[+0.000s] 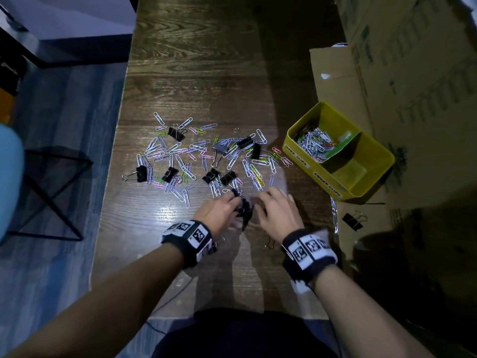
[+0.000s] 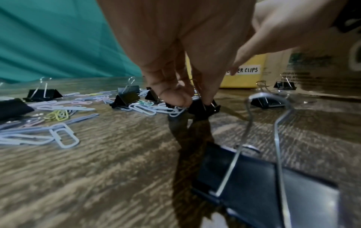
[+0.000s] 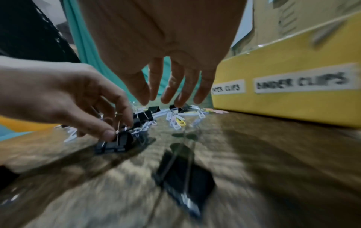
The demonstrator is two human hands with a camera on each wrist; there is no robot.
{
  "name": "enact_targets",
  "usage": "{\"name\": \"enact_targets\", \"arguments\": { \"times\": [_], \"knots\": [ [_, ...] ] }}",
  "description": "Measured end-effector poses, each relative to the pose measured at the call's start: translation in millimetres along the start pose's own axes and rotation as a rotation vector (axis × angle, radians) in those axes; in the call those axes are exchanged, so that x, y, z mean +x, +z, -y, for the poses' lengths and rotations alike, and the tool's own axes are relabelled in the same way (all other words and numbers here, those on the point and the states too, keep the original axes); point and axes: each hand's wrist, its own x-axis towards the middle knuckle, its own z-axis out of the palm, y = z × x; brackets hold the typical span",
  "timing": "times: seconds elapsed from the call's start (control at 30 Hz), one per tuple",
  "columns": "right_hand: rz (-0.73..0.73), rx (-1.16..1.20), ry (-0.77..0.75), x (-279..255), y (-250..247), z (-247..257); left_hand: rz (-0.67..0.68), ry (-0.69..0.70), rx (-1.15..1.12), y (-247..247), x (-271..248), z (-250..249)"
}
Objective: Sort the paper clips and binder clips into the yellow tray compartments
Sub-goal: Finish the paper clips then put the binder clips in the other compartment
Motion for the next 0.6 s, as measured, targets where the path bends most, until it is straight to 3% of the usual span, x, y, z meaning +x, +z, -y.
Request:
{"name": "enact_targets", "arguments": {
  "times": [0.13,0.3,0.47,0.6],
  "knots": [
    [0.133,-0.04,-0.177,39,-7,23,-0.096,0.097,-0.118,-7,-20,10],
    [0.289,-0.183,-0.318,61,3,35,-0.031,0.209,-0.232,-12,-48,36],
    [0.122,-0.155,-0.185,70,13,32,-0.086,0.3,-0.235,-21,-65,45],
    [0.158,-0.209,-0.223,79,18,30,-0.145,0.311,-0.286,-29,-75,43]
  ]
}}
